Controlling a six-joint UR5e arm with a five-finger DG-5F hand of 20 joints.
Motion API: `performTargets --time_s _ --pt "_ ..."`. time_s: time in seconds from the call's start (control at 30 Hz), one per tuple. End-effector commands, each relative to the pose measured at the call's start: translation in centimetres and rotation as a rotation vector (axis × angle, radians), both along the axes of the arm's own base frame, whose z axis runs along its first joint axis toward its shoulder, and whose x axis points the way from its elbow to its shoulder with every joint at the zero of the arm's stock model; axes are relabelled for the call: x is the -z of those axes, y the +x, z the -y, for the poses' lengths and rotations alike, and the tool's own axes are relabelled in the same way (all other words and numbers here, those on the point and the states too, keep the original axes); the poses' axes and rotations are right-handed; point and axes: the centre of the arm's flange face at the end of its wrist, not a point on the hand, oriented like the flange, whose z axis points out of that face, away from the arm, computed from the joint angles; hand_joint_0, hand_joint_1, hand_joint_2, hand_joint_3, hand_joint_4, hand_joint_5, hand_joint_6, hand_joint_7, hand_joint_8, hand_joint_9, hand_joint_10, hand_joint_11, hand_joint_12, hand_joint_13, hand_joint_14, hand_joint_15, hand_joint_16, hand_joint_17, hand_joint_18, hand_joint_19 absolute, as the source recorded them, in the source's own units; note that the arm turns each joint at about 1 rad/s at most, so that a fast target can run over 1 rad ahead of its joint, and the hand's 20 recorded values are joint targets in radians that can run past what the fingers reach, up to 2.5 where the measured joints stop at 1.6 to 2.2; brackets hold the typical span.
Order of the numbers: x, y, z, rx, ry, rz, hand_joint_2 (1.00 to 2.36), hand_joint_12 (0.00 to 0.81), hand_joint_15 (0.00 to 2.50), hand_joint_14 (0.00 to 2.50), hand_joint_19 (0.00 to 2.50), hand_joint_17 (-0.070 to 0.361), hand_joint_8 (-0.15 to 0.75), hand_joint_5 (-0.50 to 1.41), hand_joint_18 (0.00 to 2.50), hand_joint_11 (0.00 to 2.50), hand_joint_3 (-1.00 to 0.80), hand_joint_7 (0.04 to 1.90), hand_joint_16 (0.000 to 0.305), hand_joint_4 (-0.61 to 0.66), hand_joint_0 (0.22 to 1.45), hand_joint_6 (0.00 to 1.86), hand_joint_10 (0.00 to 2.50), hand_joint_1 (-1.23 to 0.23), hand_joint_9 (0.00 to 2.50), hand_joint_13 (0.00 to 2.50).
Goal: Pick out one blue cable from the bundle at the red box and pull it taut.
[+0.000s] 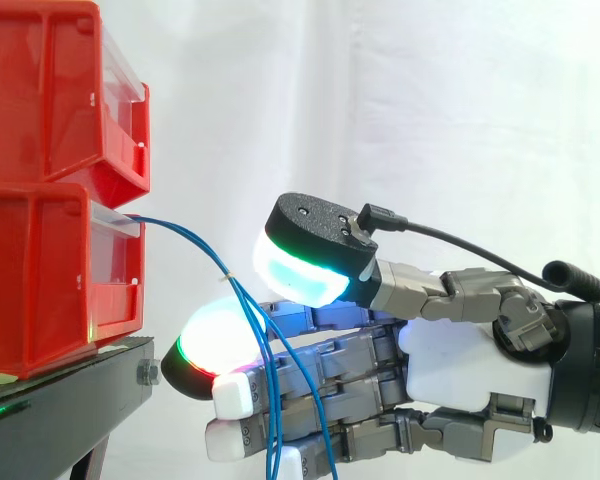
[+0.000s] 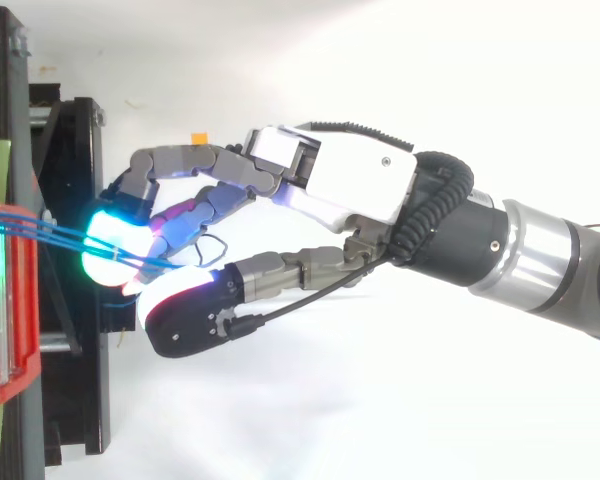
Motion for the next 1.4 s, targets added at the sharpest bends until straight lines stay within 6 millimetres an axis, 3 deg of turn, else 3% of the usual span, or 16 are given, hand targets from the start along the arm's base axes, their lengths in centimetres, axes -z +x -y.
performTargets --time_s 0.0,0.57,0.77,1.03,1.37 --pt "-0.07 0.02 -0.02 -0.009 0.002 0.002 1.01 0.361 0.44 0.02 0.69 0.11 0.266 -0.1 0.69 0.37 -0.34 1.29 0.049 0.11 0.62 0.51 0.01 -0.64 0.84 0.77" --pt "-0.2 0.15 0.16 -0.032 0.0 0.014 1.01 0.363 0.46 0.02 0.7 0.111 0.274 -0.13 0.7 0.41 -0.31 1.09 0.049 0.11 0.62 0.65 0.01 -0.61 0.85 0.79" --pt "-0.12 0.18 0.14 -0.035 0.004 0.017 1.01 0.37 0.47 0.02 0.71 0.112 0.275 -0.18 0.71 0.47 -0.28 0.81 0.05 0.14 0.61 0.82 0.02 -0.62 0.84 0.8" --pt "-0.16 0.23 0.65 -0.057 0.007 0.021 1.01 0.375 0.48 0.02 0.7 0.115 0.278 -0.19 0.72 0.52 -0.27 0.75 0.051 0.14 0.6 0.9 0.02 -0.65 0.83 0.81" --pt "-0.5 0.39 0.66 -0.064 0.008 0.042 1.02 0.377 0.5 0.02 0.7 0.115 0.278 -0.19 0.75 0.61 -0.2 0.71 0.051 0.05 0.6 0.95 0.02 -0.69 0.9 0.84"
